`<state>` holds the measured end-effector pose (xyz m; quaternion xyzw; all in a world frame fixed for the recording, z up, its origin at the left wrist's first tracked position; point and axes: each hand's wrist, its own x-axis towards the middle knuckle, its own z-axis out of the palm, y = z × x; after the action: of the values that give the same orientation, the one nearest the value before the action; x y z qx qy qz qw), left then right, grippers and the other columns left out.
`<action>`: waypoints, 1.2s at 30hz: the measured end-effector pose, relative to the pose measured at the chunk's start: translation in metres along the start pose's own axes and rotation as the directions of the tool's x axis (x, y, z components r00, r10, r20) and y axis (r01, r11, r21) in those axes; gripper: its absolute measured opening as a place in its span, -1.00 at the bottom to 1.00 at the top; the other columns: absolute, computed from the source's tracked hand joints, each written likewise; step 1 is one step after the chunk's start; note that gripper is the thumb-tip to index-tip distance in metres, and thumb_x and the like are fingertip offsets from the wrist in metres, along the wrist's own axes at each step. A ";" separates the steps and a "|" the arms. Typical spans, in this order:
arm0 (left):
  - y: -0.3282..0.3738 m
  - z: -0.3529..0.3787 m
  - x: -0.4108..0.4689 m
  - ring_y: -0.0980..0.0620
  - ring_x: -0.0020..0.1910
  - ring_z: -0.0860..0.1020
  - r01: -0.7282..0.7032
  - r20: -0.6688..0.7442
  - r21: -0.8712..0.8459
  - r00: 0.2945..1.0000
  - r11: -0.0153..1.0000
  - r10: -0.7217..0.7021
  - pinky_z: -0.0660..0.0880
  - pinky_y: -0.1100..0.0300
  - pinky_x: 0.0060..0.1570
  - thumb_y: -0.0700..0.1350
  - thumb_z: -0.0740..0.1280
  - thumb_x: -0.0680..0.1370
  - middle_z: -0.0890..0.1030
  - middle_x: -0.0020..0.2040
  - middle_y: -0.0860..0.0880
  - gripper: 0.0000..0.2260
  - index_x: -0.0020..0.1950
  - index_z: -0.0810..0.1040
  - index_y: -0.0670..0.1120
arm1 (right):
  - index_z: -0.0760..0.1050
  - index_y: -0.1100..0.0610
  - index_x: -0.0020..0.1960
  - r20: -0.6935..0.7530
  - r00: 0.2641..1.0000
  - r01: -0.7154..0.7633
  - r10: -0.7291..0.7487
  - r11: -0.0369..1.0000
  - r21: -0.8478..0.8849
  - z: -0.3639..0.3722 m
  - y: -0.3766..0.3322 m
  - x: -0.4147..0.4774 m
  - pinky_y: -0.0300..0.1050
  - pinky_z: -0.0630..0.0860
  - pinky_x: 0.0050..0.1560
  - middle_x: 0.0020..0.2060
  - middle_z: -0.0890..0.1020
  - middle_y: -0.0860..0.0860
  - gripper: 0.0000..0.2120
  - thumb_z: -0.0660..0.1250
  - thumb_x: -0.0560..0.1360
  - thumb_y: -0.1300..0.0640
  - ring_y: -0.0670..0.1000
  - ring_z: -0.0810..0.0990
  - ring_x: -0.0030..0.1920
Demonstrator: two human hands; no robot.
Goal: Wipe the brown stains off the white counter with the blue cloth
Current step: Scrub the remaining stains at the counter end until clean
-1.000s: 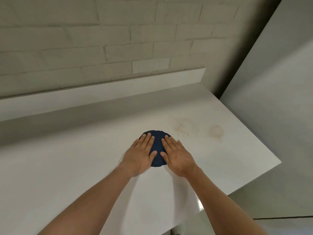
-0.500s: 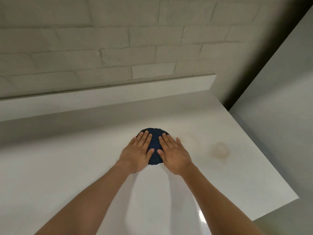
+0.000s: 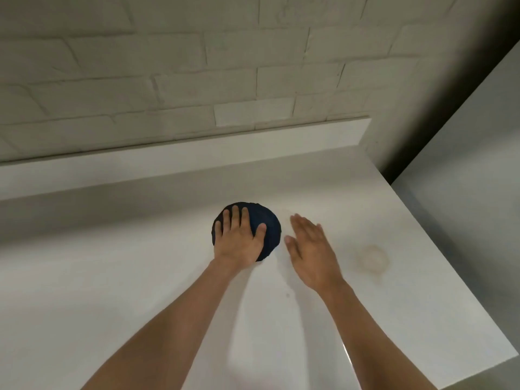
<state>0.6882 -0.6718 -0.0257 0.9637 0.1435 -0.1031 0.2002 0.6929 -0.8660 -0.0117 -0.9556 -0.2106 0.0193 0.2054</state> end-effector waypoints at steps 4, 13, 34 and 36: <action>0.003 0.011 0.016 -0.15 0.62 -0.08 -0.014 -0.112 0.104 0.993 0.994 0.026 -0.12 -0.17 0.54 0.25 -0.11 0.65 0.02 0.66 -0.11 -0.35 0.66 -0.03 -0.06 | 0.38 0.11 0.49 -0.054 0.998 -0.034 0.030 0.997 -0.063 -0.008 0.031 -0.067 0.00 0.15 0.55 0.50 0.37 0.01 -0.55 0.06 0.69 -0.06 0.03 0.31 0.48; 0.037 0.016 0.033 -0.12 0.62 -0.02 -0.157 -0.080 0.214 0.981 0.964 0.178 -0.07 -0.18 0.55 0.24 -0.10 0.65 0.04 0.66 -0.03 -0.40 0.66 0.00 0.05 | 0.31 0.08 0.54 0.067 0.997 0.039 -0.026 0.981 -0.189 -0.009 0.049 -0.087 0.09 0.15 0.54 0.54 0.30 -0.02 -0.53 0.01 0.70 -0.07 0.01 0.28 0.52; 0.018 0.037 -0.045 0.01 0.63 -0.02 -0.334 -0.033 0.234 0.936 0.913 0.351 -0.10 -0.04 0.57 0.29 -0.16 0.65 0.03 0.66 0.09 -0.43 0.65 -0.01 0.19 | 0.22 0.12 0.58 0.117 0.986 0.130 -0.116 0.985 -0.118 -0.024 0.068 -0.098 -0.07 -0.07 0.58 0.57 0.23 -0.01 -0.49 0.00 0.71 -0.09 -0.05 0.16 0.56; 0.004 0.027 -0.031 0.00 0.63 -0.02 -0.258 -0.050 0.247 0.959 0.934 0.278 -0.09 -0.06 0.57 0.29 -0.15 0.65 0.02 0.67 0.08 -0.43 0.65 -0.02 0.18 | 0.26 0.12 0.57 0.109 0.987 0.135 -0.122 0.983 -0.123 -0.026 0.072 -0.102 -0.06 -0.02 0.58 0.56 0.27 -0.01 -0.50 0.02 0.70 -0.08 -0.04 0.21 0.55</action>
<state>0.6563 -0.6943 -0.0405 0.9947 0.0059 -0.0509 0.0892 0.6314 -0.9777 -0.0216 -0.9491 -0.2827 0.0406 0.1328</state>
